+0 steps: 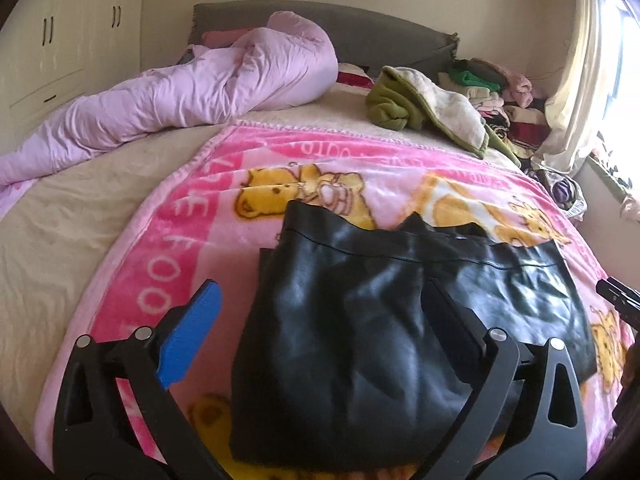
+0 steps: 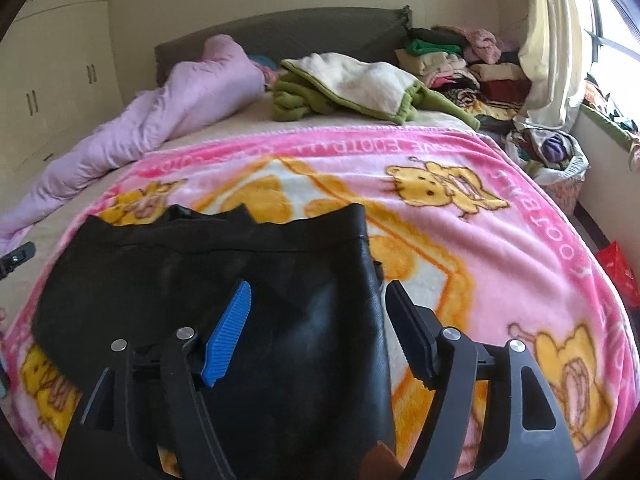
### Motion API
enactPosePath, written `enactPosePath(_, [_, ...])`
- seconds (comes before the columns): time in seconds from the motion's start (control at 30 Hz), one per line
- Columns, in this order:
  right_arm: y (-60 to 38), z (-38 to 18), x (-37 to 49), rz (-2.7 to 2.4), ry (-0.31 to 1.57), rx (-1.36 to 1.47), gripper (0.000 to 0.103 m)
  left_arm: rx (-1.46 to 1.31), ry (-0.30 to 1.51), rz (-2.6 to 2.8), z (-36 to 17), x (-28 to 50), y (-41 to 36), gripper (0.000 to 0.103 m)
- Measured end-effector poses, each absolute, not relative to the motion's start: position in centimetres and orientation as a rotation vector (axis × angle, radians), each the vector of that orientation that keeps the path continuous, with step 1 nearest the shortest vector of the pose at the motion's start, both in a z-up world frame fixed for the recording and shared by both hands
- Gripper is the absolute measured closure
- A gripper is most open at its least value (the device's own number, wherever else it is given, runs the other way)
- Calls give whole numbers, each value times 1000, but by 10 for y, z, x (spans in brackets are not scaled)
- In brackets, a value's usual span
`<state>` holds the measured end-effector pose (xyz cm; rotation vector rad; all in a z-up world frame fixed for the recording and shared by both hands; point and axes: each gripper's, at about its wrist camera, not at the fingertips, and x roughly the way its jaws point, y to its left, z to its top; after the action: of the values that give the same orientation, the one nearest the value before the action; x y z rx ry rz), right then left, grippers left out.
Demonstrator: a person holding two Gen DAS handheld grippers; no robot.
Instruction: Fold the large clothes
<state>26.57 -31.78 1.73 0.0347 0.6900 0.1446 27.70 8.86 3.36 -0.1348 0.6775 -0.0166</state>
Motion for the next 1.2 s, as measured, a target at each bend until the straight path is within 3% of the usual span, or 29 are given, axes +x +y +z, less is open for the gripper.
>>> enactPosePath(0.43, [-296, 37, 216, 233, 650, -10, 31, -70, 689, -73, 45, 241, 51, 10])
enactPosePath(1.2, [-284, -10, 197, 246, 755, -30, 31, 40, 787, -130, 5, 220, 8, 10])
